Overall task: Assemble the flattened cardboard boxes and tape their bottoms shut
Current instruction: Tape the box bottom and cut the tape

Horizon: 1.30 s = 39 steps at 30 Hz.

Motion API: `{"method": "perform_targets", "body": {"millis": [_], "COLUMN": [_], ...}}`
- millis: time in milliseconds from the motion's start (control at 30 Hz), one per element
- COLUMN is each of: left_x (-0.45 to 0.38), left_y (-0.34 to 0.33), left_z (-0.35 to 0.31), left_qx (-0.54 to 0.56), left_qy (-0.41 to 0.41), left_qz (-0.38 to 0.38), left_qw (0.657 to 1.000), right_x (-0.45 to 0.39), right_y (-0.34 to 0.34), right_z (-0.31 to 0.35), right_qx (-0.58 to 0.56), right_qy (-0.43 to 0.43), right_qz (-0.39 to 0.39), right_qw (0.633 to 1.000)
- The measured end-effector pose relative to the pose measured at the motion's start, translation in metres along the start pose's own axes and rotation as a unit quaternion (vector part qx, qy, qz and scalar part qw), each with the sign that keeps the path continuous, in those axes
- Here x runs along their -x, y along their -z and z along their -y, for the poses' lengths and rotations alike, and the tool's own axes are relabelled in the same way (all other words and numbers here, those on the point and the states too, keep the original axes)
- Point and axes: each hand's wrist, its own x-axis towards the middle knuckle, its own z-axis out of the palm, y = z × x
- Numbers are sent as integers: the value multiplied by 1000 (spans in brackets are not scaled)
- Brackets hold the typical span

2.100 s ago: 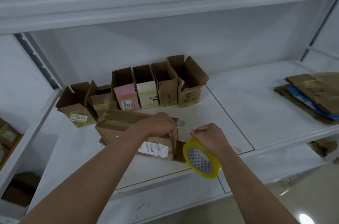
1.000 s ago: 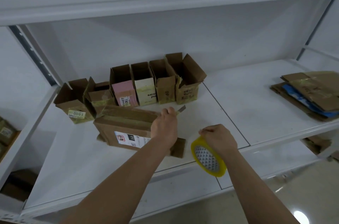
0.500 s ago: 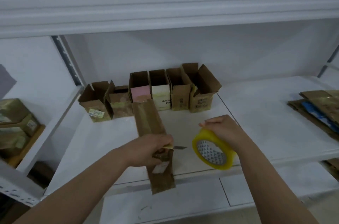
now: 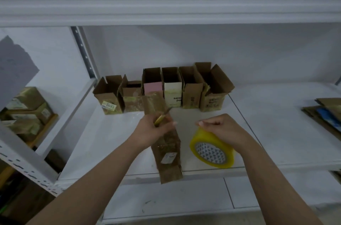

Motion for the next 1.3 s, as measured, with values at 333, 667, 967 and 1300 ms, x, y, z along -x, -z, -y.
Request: {"method": "perform_targets", "body": {"millis": [333, 667, 967, 1300], "left_x": [-4, -4, 3, 52], "left_y": [-36, -25, -8, 9], "left_z": [-35, -40, -34, 1], "left_qx": [-13, -32, -109, -1], "left_qy": [-35, -57, -58, 62], "left_qz": [63, 35, -128, -166], "left_qw": [997, 997, 984, 984], "right_x": [9, 4, -11, -24], "right_y": [0, 7, 17, -3], "right_z": [10, 9, 13, 12], "right_qx": [46, -59, -165, 169], "right_qy": [34, -4, 13, 28], "right_qz": [12, 71, 92, 78], "right_qw": [998, 996, 982, 982]}}
